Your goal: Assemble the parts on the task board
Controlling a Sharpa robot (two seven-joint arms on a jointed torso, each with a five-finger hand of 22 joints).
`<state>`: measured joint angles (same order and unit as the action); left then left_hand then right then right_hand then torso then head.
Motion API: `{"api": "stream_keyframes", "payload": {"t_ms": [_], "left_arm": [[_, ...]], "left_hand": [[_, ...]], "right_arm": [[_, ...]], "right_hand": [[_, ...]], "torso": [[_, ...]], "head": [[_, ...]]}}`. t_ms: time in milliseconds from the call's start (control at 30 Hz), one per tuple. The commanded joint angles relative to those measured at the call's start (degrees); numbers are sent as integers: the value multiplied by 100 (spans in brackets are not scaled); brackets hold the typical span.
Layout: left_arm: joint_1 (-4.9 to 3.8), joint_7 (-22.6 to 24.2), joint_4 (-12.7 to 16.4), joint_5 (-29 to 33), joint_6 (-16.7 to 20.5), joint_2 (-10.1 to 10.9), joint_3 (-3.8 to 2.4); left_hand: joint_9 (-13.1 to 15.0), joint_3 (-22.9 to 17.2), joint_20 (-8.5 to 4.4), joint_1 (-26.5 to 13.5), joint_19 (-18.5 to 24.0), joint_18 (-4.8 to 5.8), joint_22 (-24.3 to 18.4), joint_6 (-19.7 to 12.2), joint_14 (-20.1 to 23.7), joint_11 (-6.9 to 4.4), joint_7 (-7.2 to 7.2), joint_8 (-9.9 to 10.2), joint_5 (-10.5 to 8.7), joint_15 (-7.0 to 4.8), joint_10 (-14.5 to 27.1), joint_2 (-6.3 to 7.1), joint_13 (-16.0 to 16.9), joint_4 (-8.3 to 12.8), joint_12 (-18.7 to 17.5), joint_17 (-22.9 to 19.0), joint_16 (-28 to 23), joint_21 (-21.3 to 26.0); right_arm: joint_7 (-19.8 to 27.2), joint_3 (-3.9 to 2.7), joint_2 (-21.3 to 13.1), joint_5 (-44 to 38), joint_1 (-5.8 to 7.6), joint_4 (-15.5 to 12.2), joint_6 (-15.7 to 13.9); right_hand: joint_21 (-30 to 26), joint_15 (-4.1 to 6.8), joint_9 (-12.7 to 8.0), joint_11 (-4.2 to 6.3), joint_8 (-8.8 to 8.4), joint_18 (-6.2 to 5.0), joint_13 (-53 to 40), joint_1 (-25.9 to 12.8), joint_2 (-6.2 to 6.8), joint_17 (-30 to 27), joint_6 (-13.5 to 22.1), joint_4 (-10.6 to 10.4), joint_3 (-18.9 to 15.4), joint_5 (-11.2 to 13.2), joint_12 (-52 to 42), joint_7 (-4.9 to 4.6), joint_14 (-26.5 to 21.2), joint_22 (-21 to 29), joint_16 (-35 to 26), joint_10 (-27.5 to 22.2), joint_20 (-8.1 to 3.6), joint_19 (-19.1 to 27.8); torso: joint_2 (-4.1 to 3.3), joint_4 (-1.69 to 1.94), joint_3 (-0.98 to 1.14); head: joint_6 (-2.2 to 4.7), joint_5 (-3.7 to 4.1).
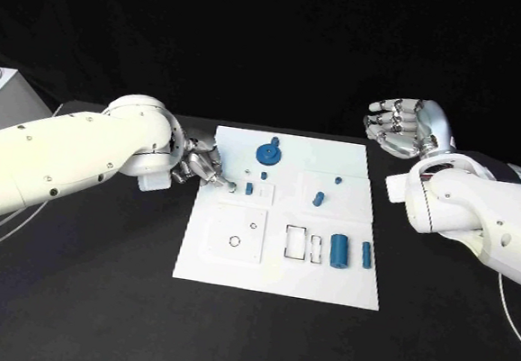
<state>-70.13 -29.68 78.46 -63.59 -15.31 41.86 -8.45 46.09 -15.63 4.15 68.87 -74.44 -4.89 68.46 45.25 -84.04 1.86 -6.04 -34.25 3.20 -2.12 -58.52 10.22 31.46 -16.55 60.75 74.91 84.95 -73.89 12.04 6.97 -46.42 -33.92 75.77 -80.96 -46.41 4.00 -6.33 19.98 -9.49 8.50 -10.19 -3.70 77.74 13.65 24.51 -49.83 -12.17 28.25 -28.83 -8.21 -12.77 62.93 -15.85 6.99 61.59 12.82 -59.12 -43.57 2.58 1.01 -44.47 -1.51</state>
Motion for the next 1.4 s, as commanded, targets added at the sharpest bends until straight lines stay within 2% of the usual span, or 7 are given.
{"api": "stream_keyframes", "payload": {"t_ms": [33, 167, 367, 567, 767, 1000, 1400], "left_arm": [[-1, 93, 83, 334, 448, 73, -53], [5, 392, 136, 488, 767, 145, -90], [130, 1579, 286, 261, 1569, 204, -107], [285, 2696, 240, -622, 2745, 71, -7], [374, 3291, -69, -1387, 3354, -185, 142], [402, 3426, -320, -1967, 3490, -423, 247], [407, 3116, -678, -2493, 2701, -803, 373]], "left_hand": [[-31, 88, 29, 112, 203, -131, -250, -56, -46, 18, -11, -24, -4, 69, 106, -15, -28, -7, -54, 295, -152, 213], [-120, 185, 61, 260, 436, -201, -557, -156, 135, 52, -44, 5, 3, 99, 239, -77, -82, -6, -144, -20, -348, 492], [-697, -389, 181, 1409, 1538, -525, -2139, -316, 1072, 216, -213, 281, 2, 232, 798, -210, -511, 102, -722, -1471, -1345, 2014], [-1322, -1883, 116, 1674, 922, -384, -1560, 113, 879, 144, -155, 481, 2, 173, 526, 390, -1025, 304, -1191, -1442, -1269, 1487], [-1644, -2255, 228, 1488, 1246, -448, -1820, -20, 1272, 324, -318, 793, -10, 328, 796, 532, -1529, 669, -1938, -1991, -1641, 1746], [-1837, -2302, 313, 1333, 1131, -409, -1565, -61, 1278, 438, -382, 972, -8, 412, 983, 562, -1817, 850, -2372, -2065, -1607, 1503], [-2082, -2349, 377, 1169, 1056, -367, -1275, 18, 1306, 490, -379, 1186, -7, 464, 1035, 580, -2135, 1021, -2767, -2225, -1503, 1232]], "right_arm": [[33, -1, 0, -54, -13, 2, 71], [33, -1, -1, -53, -21, 0, 72], [31, -1, -6, -41, -28, 9, 66], [37, -2, 9, -38, -30, 72, 80], [39, -2, 24, -24, -42, 81, 98], [36, -2, 35, -19, -53, 57, 114], [33, -2, 57, -17, -56, 35, 123]], "right_hand": [[-36, -39, -9, -21, -40, -29, 7, -42, -2, -10, 31, 40, -15, -22, 21, -84, -5, 14, -26, -13, 3, 53], [-36, -39, -9, -21, -40, -29, 7, -42, -2, -10, 31, 40, -15, -22, 21, -84, -5, 14, -26, -13, 3, 53], [-35, -42, -11, -26, -48, -29, 8, -28, 4, -24, 35, 61, -14, -32, 30, -87, -8, 38, -38, -27, 6, 57], [-28, -40, -9, -23, -48, -32, 6, 4, -8, -40, 22, 94, 0, -37, 29, -85, 3, 66, -47, -25, 5, 51], [-25, -37, -7, -21, -47, -33, 5, 14, -11, -45, 15, 105, 5, -37, 27, -83, 11, 76, -48, -20, 4, 46], [-25, -37, -7, -22, -48, -33, 5, 16, -11, -48, 14, 109, 6, -37, 28, -84, 12, 81, -50, -20, 4, 45], [-25, -39, -8, -24, -51, -32, 6, 16, -8, -53, 17, 114, 5, -37, 30, -86, 12, 89, -54, -24, 5, 45]], "torso": [[-6, -11, 6], [-12, -9, 8], [-15, 6, 8], [-23, -5, 1], [-20, -18, 6], [-28, -7, 9], [-22, -18, 8]], "head": [[23, 2], [47, 17], [76, 40], [112, 55], [157, 42], [190, 52], [193, 57]]}}
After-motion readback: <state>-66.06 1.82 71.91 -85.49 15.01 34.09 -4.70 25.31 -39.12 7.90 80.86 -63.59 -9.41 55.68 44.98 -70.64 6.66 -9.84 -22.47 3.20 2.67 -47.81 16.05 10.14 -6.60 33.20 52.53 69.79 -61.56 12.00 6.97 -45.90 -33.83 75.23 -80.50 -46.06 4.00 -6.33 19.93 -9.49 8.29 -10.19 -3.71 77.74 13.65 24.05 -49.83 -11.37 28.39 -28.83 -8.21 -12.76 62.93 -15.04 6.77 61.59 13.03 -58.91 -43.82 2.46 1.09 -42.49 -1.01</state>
